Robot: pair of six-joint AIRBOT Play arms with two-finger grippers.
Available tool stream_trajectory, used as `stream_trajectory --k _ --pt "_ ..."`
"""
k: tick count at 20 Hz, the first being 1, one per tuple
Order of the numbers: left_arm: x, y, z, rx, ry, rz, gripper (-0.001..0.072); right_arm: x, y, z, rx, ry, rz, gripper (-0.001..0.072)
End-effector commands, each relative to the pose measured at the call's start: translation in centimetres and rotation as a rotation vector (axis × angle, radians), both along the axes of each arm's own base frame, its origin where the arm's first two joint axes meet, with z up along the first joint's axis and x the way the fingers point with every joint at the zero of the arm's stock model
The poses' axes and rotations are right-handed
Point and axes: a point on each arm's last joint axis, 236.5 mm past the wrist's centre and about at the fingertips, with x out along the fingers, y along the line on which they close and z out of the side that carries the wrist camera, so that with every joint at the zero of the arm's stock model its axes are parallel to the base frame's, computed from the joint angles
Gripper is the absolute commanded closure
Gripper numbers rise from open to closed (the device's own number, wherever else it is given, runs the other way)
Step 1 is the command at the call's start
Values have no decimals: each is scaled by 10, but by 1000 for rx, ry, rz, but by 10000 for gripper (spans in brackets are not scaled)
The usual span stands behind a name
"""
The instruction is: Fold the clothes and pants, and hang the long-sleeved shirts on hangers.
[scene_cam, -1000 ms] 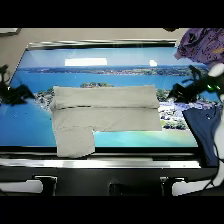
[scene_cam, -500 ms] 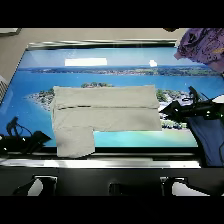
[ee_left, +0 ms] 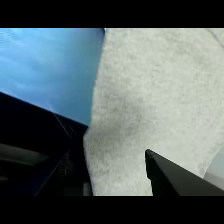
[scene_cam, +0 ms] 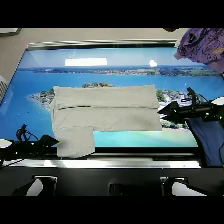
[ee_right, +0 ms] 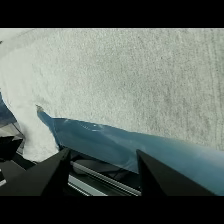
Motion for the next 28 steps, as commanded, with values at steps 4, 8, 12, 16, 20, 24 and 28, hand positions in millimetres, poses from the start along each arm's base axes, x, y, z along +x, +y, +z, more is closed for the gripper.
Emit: stream_trajectory --k 4,8,12,16,20,24,28 --pt "5 -14 -19 -105 40 5 167 0 1 1 3 -2 -1 239" --pt "8 -19 -20 -137 29 -6 473 1 0 0 2 2 -11 240" --pt "10 -18 -19 -131 14 -21 683 12 -33 1 -23 -11 -121 321" --pt "10 -18 -18 -130 12 -24 683 -17 -62 -40 -110 126 -124 282" --pt "9 -19 -18 -133 13 -26 683 -25 -48 -75 -24 200 -120 221" --pt "9 -19 -18 -135 15 -27 683 -21 -52 -92 -34 200 -132 221" --pt "9 -20 -18 -136 15 -27 683 -19 -49 -102 -28 202 -138 221"
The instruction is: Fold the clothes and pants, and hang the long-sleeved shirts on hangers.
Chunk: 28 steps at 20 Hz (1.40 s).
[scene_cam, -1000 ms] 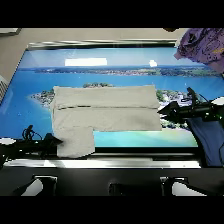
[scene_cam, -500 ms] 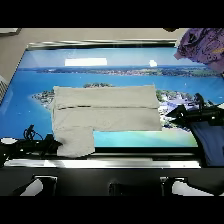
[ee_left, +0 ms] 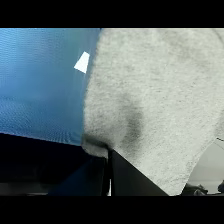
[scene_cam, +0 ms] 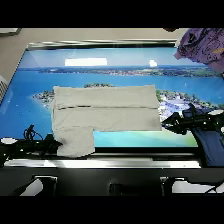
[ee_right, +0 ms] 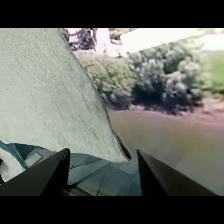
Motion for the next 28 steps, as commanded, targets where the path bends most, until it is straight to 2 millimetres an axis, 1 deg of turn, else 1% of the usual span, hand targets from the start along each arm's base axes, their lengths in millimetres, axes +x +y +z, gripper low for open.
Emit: stream_trajectory --k 1,4,5,6,9,11,13,15,16,17,19,21,23,26,28 --pt "0 0 0 -2 0 1 683 -2 9 -12 15 8 22 221" --pt "0 0 0 -3 2 4 683 -7 33 -22 -1 24 112 224" --pt "0 0 0 -4 4 7 684 -6 39 -24 -17 23 128 242" --pt "0 0 0 -3 5 7 684 -4 43 -25 -19 23 129 280" --pt "1 0 2 -4 1 1 684 -5 51 -21 3 27 137 536" --pt "6 2 12 -5 -14 -27 686 -10 53 -13 13 26 158 673" --pt "9 12 26 32 -2 -60 687 -13 52 -4 3 28 167 680" --pt "-1 35 38 141 53 -68 687 -23 44 5 -51 43 184 680" --pt "-6 42 46 188 64 -72 687 -28 38 11 -89 55 183 680" --pt "-11 45 57 220 52 -76 687 -33 32 18 -134 58 190 680" --pt "-17 41 77 241 8 -66 687 -42 19 34 -219 60 181 680" --pt "-16 34 93 262 -53 -66 687 -41 15 54 -263 4 168 681" --pt "-4 26 102 261 -126 -65 687 -32 15 67 -281 -63 141 681" --pt "35 20 112 250 -236 -27 687 -13 18 73 -269 -140 106 681" --pt "62 20 117 264 -273 -37 687 5 14 78 -281 -197 86 681"
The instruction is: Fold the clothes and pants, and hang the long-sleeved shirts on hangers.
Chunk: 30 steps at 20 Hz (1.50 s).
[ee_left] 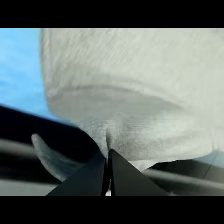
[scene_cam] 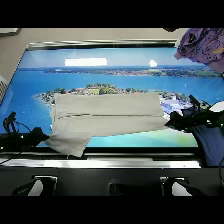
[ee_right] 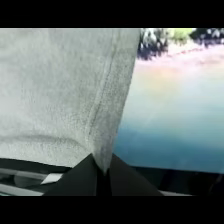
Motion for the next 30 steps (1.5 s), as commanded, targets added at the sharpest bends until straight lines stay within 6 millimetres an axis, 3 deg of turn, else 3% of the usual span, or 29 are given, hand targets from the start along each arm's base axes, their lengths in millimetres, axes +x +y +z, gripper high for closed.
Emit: stream_trajectory --k 1,5,9,13,18,22,25,26,27,28,29,30 --pt "47 -2 13 14 -93 -11 687 32 -6 14 -16 -121 -33 682" --pt "107 0 15 25 -98 -64 687 77 -7 23 -53 -198 -5 682" --pt "168 3 13 27 -107 -100 687 120 -1 3 -181 -173 48 681" --pt "218 4 2 26 -112 -122 687 164 3 -8 -189 -184 53 681" --pt "250 8 -21 16 -90 -112 687 201 5 -32 -189 -178 54 680" --pt "263 4 -42 -24 -71 -98 685 203 8 -59 -160 -127 37 679" --pt "268 4 -54 -38 -61 -79 665 209 14 -59 -126 -139 11 642" --pt "269 5 -55 -35 -66 -75 597 210 16 -57 -113 -143 5 616" --pt "271 5 -54 -35 -73 -70 478 211 17 -54 -108 -142 -2 591" --pt "273 5 -51 -39 -80 -66 349 212 17 -49 -103 -139 -13 489" --pt "274 5 -47 -38 -87 -70 232 214 15 -41 -100 -138 -24 338" --pt "276 5 -39 -37 -97 -78 169 216 13 -30 -92 -135 -40 287"
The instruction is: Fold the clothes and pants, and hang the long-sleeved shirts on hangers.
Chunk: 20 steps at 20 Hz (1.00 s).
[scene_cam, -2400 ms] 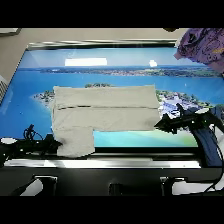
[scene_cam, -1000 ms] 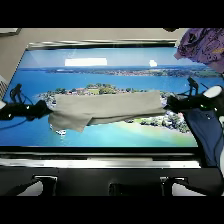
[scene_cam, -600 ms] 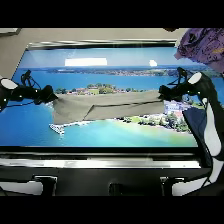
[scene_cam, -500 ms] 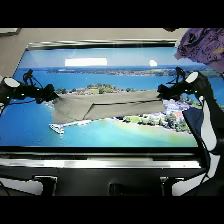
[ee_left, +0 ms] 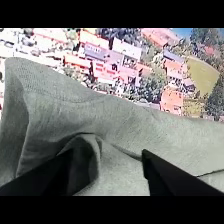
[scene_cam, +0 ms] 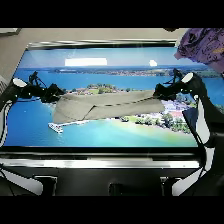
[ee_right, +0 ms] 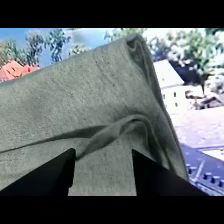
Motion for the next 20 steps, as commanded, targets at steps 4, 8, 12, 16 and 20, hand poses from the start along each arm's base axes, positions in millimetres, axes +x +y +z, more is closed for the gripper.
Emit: stream_trajectory --k 4,8,12,16,20 --pt "12 11 54 71 -101 -28 168 7 -58 57 88 11 -159 251" --pt "9 19 91 127 -167 -30 168 -3 -80 44 277 50 -173 108" --pt "2 15 94 116 -146 -43 169 -14 -64 6 294 102 -39 108" --pt "1 15 94 111 -139 -36 169 -14 -46 -19 309 124 16 109" --pt "1 15 94 107 -136 -30 169 -20 -15 -32 325 165 85 109"
